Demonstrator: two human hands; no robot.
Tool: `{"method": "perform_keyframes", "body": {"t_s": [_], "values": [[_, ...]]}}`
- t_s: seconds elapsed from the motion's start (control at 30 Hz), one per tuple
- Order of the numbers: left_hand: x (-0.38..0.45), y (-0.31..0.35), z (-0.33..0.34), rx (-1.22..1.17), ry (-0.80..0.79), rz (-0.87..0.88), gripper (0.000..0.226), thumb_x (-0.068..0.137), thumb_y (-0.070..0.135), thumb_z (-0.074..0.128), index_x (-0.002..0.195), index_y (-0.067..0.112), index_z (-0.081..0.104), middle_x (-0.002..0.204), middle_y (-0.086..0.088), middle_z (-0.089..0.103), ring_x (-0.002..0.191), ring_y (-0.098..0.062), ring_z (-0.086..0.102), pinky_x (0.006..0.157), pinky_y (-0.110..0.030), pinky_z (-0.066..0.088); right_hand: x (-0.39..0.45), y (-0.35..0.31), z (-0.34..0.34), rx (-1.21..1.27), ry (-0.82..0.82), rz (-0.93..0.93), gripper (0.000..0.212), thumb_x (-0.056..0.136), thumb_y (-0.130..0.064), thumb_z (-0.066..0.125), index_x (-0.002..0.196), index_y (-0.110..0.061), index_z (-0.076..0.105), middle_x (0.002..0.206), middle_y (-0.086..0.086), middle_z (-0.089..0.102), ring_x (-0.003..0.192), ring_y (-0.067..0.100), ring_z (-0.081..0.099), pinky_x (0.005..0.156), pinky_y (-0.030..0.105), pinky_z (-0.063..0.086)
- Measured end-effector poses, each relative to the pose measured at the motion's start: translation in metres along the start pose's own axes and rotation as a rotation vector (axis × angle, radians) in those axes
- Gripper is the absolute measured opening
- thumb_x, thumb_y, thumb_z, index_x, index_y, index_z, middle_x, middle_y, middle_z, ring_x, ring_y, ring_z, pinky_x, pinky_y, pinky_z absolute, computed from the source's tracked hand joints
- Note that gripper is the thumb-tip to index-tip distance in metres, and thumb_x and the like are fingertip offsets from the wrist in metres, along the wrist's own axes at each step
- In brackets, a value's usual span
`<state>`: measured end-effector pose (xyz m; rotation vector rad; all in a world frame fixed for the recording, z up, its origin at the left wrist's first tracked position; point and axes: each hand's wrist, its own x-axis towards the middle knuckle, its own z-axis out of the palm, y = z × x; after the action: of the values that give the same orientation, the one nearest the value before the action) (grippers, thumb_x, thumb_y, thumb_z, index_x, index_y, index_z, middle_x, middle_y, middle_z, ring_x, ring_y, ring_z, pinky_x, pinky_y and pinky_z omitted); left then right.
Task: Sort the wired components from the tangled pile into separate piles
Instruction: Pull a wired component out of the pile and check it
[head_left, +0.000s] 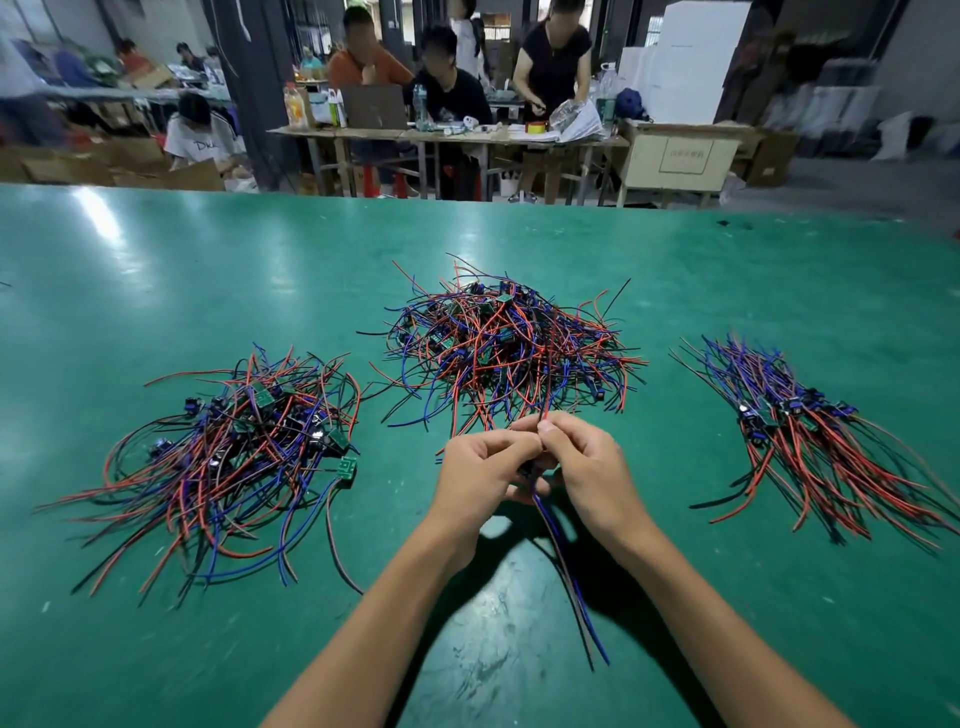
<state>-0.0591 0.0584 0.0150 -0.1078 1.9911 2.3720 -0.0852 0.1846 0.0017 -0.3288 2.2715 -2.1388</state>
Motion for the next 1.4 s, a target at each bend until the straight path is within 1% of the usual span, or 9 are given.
{"method": "perform_keyframes", "body": {"t_s": [0.1,0.2,0.5,0.67,0.87,1.0,1.13,1.23,1.4], "values": [[0.0,-0.002,0.002,0.054,-0.001,0.038,0.02,0.09,0.004,0.067,0.072,0.004,0.076,0.083,-0.002,0.076,0.052,-0.016,0.061,0.056,-0.026,0.057,0.001,0.004,0.004,0.004,0.067,0.024,0.029,0.102,-0.014,0.048,0.087,-0.014,0.073,0.067,0.0,0.067,0.057,0.015,0.058,0.05,0.025,0.046],[0.0,-0.002,0.003,0.112,-0.012,0.082,0.025,0.089,-0.002,0.064,0.067,0.005,0.073,0.066,-0.008,0.07,0.049,-0.015,0.06,0.05,-0.024,0.053,0.004,0.005,0.005,-0.031,0.135,0.063,0.026,0.09,-0.027,0.049,0.079,-0.017,0.071,0.064,0.0,0.066,0.055,0.019,0.055,0.056,0.03,0.044],[-0.004,-0.003,0.008,0.21,-0.141,0.088,0.026,0.089,-0.005,0.065,0.066,0.007,0.068,0.065,-0.011,0.07,0.046,-0.016,0.062,0.048,-0.02,0.049,0.017,-0.004,-0.016,0.146,0.281,0.2,0.028,0.099,-0.011,0.044,0.082,-0.011,0.066,0.074,-0.003,0.074,0.033,0.007,0.034,0.034,0.015,0.024],[-0.005,0.0,0.008,0.275,-0.218,0.093,0.026,0.089,-0.001,0.067,0.066,0.01,0.07,0.07,-0.016,0.07,0.051,-0.016,0.062,0.053,-0.021,0.051,0.019,-0.004,-0.027,0.305,0.316,0.289,0.02,0.097,-0.016,0.046,0.085,-0.014,0.061,0.087,-0.001,0.077,0.038,0.007,0.032,0.035,0.014,0.021],[-0.009,0.001,0.005,0.229,-0.281,0.036,0.026,0.093,0.007,0.069,0.068,0.015,0.071,0.071,-0.007,0.072,0.051,-0.016,0.063,0.053,-0.023,0.053,0.016,-0.007,-0.03,0.509,0.23,0.364,0.023,0.098,-0.021,0.04,0.078,-0.022,0.052,0.077,-0.005,0.072,0.049,0.01,0.036,0.037,0.019,0.028],[-0.006,0.002,0.004,0.086,-0.102,0.015,0.017,0.093,0.005,0.066,0.078,0.004,0.072,0.071,-0.008,0.072,0.048,-0.016,0.06,0.049,-0.023,0.052,0.011,-0.014,-0.024,0.213,0.109,0.197,0.032,0.104,-0.028,0.044,0.09,-0.018,0.071,0.085,-0.002,0.074,0.048,0.008,0.043,0.041,0.018,0.031],[0.0,0.001,-0.002,0.025,0.017,0.056,0.019,0.092,0.002,0.065,0.078,-0.011,0.069,0.077,-0.003,0.072,0.051,-0.016,0.06,0.052,-0.027,0.053,-0.001,-0.013,0.0,0.119,-0.092,0.115,0.031,0.108,-0.018,0.045,0.099,-0.013,0.074,0.07,-0.006,0.07,0.055,0.002,0.059,0.045,0.014,0.045],[-0.001,-0.002,-0.002,0.045,0.028,0.061,0.02,0.091,-0.001,0.065,0.073,-0.005,0.072,0.074,-0.002,0.071,0.052,-0.013,0.06,0.05,-0.024,0.053,-0.004,-0.015,0.007,0.149,-0.043,0.13,0.027,0.106,-0.011,0.046,0.097,-0.006,0.071,0.066,-0.004,0.067,0.052,0.005,0.058,0.046,0.018,0.048],[0.0,-0.003,0.004,0.087,-0.022,0.096,0.022,0.09,-0.003,0.065,0.07,-0.001,0.071,0.064,-0.007,0.069,0.045,-0.014,0.059,0.047,-0.022,0.051,0.0,-0.018,0.004,0.132,0.128,0.211,0.03,0.102,-0.012,0.041,0.086,-0.009,0.066,0.045,-0.007,0.051,0.036,0.008,0.044,0.036,0.012,0.031]]}}
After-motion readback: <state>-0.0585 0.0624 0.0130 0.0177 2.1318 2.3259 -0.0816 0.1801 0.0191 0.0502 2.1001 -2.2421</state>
